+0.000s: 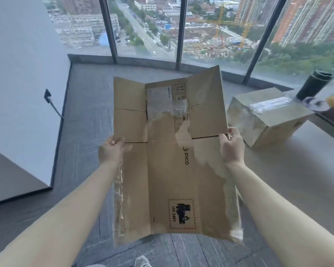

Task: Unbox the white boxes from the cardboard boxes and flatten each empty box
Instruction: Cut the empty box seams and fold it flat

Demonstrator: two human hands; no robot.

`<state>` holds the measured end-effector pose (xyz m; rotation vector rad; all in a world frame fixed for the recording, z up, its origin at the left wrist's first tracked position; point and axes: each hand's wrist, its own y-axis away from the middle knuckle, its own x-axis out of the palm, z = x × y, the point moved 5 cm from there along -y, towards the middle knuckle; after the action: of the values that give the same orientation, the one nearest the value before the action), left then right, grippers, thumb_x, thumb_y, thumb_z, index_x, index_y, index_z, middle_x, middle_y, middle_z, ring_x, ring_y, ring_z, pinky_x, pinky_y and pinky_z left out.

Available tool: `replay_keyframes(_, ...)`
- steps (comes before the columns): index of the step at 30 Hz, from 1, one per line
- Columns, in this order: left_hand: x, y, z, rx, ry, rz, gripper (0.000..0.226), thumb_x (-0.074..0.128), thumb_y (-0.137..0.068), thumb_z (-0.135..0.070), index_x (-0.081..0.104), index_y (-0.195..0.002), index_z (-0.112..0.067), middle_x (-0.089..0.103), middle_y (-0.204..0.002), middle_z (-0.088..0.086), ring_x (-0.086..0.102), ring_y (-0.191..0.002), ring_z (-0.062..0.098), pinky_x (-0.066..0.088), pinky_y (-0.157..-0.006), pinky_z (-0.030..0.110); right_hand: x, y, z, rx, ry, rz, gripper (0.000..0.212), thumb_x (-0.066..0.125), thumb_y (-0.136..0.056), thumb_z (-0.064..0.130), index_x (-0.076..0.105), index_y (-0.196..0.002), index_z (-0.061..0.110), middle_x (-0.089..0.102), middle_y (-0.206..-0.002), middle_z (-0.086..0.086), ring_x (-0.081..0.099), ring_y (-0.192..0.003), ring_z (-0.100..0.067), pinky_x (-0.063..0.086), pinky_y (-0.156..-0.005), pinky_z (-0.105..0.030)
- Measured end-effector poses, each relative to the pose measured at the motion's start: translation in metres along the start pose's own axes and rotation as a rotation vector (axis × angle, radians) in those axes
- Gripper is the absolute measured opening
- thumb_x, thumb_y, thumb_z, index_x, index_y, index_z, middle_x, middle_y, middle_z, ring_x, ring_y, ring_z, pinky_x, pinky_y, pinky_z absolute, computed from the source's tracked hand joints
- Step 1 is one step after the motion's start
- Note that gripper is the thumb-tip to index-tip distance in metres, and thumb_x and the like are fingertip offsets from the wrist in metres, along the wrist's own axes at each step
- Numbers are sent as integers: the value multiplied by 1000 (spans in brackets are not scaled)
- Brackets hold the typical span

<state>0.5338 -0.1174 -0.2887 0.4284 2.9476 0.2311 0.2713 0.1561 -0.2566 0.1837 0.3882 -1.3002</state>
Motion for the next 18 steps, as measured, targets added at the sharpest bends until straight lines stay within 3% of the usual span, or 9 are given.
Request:
replay_keyframes(2, -21, -33, 23, -52, 11, -45, 13, 66, -89, -23, 65, -79, -30, 56, -70, 1, 48, -56, 18, 39, -53, 28, 53, -7, 3, -8, 33, 55, 12, 53, -94, 14, 57, -102, 21, 60, -75, 11, 55, -73, -15, 39, -67, -30)
replay_keyframes(4, -36, -65, 47, -82, -26, -106, 9, 66, -90, -25, 69, -97, -22, 52, -69, 2, 47, -55, 19, 39, -50, 27, 102, -15, -1, -19, 68, 93, 12, 52, -96, 17, 58, -105, 21, 59, -72, 14, 54, -72, -15, 38, -66, -29)
replay_keyframes(6, -43, -94, 70, -113, -52, -151, 40, 66, -91, -28, 60, -129, -16, 55, -73, -4, 51, -55, 12, 44, -46, 21, 143, -21, -11, -22, 85, 130, 13, 51, -99, 19, 60, -109, 22, 59, -73, 16, 55, -73, -14, 38, -71, -28)
replay_keyframes(8, -47, -115, 96, -156, -64, -195, 51, 67, -91, -27, 52, -138, -16, 57, -79, -6, 53, -58, 8, 42, -41, 13, 175, -27, -26, -15, 119, 173, 19, 51, -100, 22, 61, -116, 21, 64, -84, 14, 59, -83, -13, 39, -76, -26)
replay_keyframes(11, -46, -140, 138, -240, -132, -218, 42, 69, -89, -29, 56, -125, -11, 60, -92, -1, 54, -62, 10, 45, -52, 24, 218, -34, -58, 11, 149, 235, 26, 52, -101, 21, 60, -125, 20, 67, -102, 11, 61, -97, -9, 40, -77, -12)
replay_keyframes(14, -46, -163, 190, -318, -181, -262, 32, 73, -84, -33, 55, -106, -18, 60, -95, 0, 62, -79, 24, 56, -73, 39, 258, -39, -100, 54, 142, 273, 29, 52, -101, 17, 60, -129, 17, 63, -103, 13, 57, -97, -4, 32, -70, 8)
replay_keyframes(16, -42, -179, 229, -335, -220, -266, 30, 75, -82, -35, 54, -98, -21, 61, -93, 0, 65, -89, 30, 56, -82, 48, 284, -43, -137, 54, 170, 293, 29, 52, -101, 15, 60, -129, 15, 64, -104, 11, 57, -97, -5, 32, -73, 7)
replay_keyframes(18, -33, -193, 270, -346, -251, -263, 28, 75, -83, -32, 56, -99, -20, 60, -95, 0, 62, -88, 26, 56, -84, 44, 309, -50, -186, 75, 192, 303, 30, 52, -100, 17, 60, -130, 15, 66, -102, 9, 58, -95, -7, 41, -85, -7)
